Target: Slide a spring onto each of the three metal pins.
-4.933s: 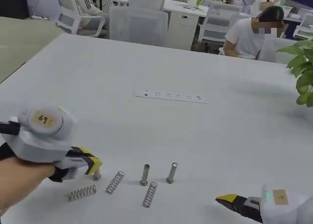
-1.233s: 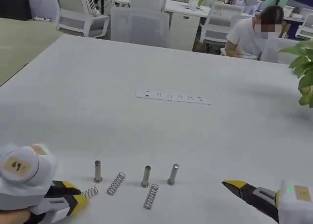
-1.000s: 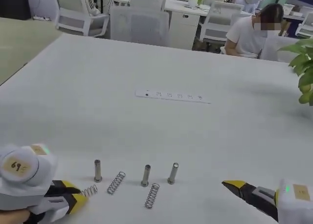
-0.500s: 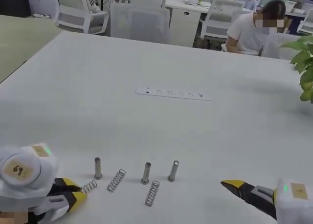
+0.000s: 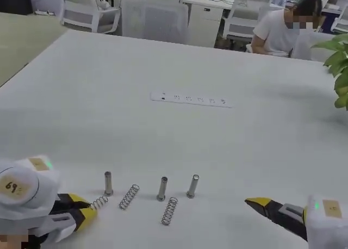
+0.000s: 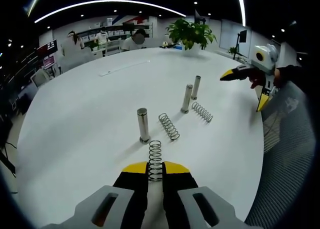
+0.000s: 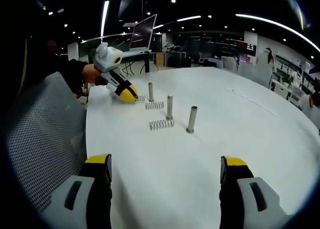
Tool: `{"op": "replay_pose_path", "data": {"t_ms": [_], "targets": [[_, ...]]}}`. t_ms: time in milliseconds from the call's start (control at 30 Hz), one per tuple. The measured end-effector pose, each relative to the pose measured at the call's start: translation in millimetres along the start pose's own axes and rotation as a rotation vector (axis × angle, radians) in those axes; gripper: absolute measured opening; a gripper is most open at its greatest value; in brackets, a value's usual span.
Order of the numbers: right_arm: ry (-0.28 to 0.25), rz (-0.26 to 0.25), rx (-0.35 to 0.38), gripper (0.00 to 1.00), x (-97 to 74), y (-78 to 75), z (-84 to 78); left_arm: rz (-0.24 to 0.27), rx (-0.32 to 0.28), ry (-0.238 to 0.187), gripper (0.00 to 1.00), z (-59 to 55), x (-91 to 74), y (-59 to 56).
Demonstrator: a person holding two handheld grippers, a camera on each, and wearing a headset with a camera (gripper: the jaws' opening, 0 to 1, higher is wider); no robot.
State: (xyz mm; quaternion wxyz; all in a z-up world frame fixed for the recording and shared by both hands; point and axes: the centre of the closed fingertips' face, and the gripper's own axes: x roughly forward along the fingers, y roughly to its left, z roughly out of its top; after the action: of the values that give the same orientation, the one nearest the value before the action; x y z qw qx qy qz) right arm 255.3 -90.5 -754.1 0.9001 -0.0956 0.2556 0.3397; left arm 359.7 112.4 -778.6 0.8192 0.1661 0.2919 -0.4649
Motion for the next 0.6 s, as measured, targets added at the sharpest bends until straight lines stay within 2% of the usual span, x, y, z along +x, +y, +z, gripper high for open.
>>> {"op": "replay_pose_path", "data": {"t_ms": [433, 600], "targets": [[0.004, 0.009, -0.001, 0.88, -0.1, 2.5, -0.1, -0.002, -0.043, -0.071, 0.03, 9.5, -32.8, -14.6], [0.008, 0.014, -0.005, 0.87, 0.7, 4.0, 0.2, -0.012, -0.050, -0.116, 0.03, 20.2, -44.1, -22.9]]}}
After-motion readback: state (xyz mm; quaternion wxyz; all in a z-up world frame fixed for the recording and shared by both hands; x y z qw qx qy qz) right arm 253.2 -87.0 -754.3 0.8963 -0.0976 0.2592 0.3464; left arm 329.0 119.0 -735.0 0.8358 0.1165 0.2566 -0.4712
